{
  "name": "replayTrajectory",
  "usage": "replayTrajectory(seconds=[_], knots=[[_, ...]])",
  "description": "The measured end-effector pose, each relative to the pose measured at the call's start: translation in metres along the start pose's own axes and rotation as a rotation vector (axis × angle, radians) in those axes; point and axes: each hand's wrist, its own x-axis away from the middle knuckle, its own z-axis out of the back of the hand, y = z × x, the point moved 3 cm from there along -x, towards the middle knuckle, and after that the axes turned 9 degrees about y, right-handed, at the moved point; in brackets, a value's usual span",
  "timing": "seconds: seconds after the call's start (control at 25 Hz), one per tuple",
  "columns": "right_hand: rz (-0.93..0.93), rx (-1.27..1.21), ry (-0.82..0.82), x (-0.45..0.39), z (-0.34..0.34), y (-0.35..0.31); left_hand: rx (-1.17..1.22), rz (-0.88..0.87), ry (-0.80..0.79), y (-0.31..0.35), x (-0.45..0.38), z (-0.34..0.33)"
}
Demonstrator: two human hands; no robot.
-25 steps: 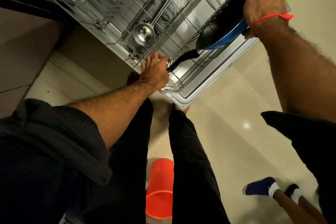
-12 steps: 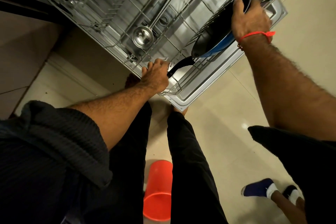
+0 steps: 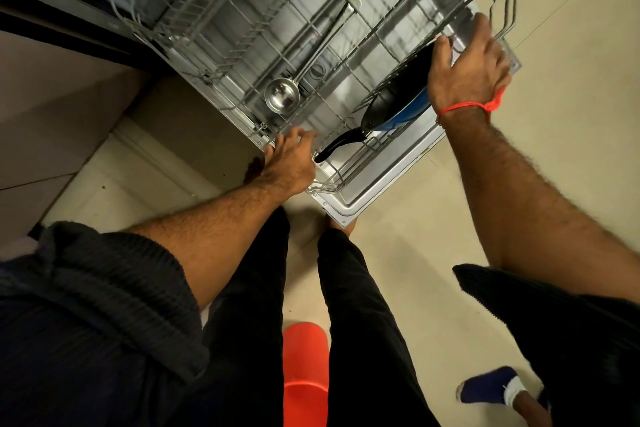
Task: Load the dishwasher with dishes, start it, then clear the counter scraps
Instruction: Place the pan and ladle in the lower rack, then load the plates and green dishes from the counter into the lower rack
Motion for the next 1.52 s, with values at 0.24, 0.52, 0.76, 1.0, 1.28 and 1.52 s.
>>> replayTrajectory(seconds=[0.24, 0.52, 0.76, 1.0, 1.28, 1.52], knots=[[0.299, -0.226, -0.231, 0.069, 0.042, -0.059, 0.121, -0.001, 0.181, 0.028, 0.059, 0.080], [0.481, -0.340, -0.473, 0.144, 0.140, -0.119, 0.266, 0.008, 0.422, 0.050, 0.172, 0.200], [0.723, -0.310, -0.587, 0.225, 0.211, -0.191, 0.294, 0.080, 0.648, 0.022, 0.293, 0.269], [1.060, -0.423, -0.729, 0.345, 0.255, -0.307, 0.340, 0.288, 0.941, -0.060, 0.397, 0.332], [1.422, -0.556, -0.764, 0.544, 0.280, -0.434, 0.365, 0.470, 1.315, -0.199, 0.543, 0.379], [1.644, -0.583, -0.882, 0.716, 0.275, -0.482, 0.336, 0.681, 1.500, -0.296, 0.677, 0.363]])
